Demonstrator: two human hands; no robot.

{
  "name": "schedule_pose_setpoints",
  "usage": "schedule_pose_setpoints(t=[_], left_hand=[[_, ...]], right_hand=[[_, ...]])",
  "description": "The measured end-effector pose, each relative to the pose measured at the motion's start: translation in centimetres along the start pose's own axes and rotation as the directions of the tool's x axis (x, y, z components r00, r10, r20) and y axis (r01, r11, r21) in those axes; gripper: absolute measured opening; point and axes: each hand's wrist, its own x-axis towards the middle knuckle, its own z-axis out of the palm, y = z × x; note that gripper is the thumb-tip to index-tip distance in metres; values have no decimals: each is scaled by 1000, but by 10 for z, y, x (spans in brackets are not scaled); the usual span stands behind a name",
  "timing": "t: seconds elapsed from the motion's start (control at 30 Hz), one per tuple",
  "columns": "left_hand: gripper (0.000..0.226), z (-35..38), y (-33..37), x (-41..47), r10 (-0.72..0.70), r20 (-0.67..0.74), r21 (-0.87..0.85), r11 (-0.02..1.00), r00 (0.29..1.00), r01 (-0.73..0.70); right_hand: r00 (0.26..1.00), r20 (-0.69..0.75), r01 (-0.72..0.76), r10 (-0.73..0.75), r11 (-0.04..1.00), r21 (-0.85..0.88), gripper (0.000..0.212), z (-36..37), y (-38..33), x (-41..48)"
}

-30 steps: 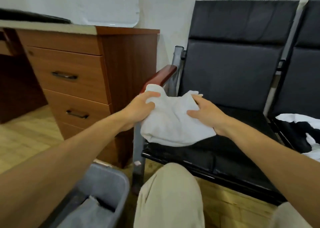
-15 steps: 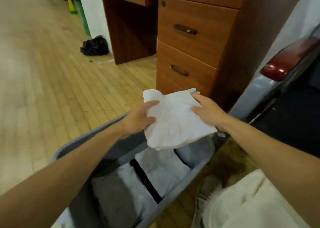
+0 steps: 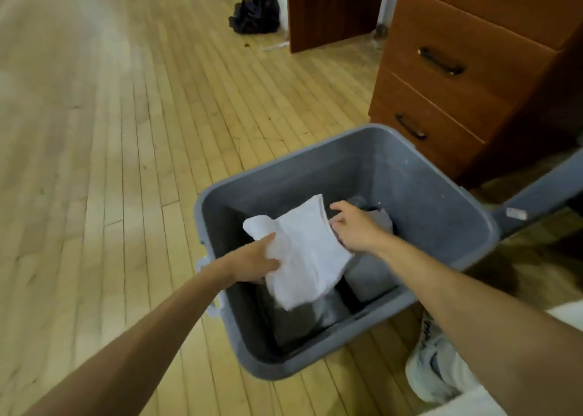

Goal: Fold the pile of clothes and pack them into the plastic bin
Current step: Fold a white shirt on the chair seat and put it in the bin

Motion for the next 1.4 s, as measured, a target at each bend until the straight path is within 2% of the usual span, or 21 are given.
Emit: schedule_pose_setpoints(t=[0.07, 0.13, 0.2, 0.37, 0.47, 0.57, 0.77, 0.93, 1.03, 1.23, 1.4], left_hand=[[70, -1, 1, 3, -58, 26, 185, 981, 998, 52], [63, -4, 11, 8, -7, -31, 347, 938, 999, 18], [54, -5, 27, 11, 50, -28, 353, 935, 998, -37], [36, -5, 94, 12, 248, -6, 329, 915, 969, -232], [26, -2, 152, 12, 397, -43, 319, 875, 917, -364], [16, 13, 221, 8, 531, -57, 276, 822, 846, -498], [17, 79, 361, -20, 748, 32, 247, 637, 663, -731], [18, 177, 444, -52, 814, 228, 166, 508, 534, -845], [15, 238, 480, -66, 802, 372, 211, 416, 466, -884], [16, 343, 525, -94, 682, 616, 246, 307, 393, -919], [20, 419, 549, -113, 603, 743, 209, 205, 291, -956]], right_hand=[[990, 80, -114, 116, 993, -27, 47, 8, 7, -2], [979, 112, -163, 173, 983, -89, 47, 2, 14, -7], [976, 107, -174, 188, 976, -133, 43, -13, 16, -14], [989, -11, -149, 150, 971, -187, 27, -80, 11, -42], [985, -137, -136, 104, 958, -253, 20, -136, 9, -67], [947, -307, -183, 92, 941, -283, 16, -196, 14, -108], [785, -598, -323, 159, 930, -176, 18, -293, 72, -221], [672, -684, -478, 282, 871, -110, 13, -336, 146, -312], [600, -713, -552, 363, 833, -41, 10, -348, 190, -359], [470, -760, -535, 449, 830, 159, 9, -360, 264, -436], [267, -830, -460, 491, 821, 338, 11, -355, 317, -479]])
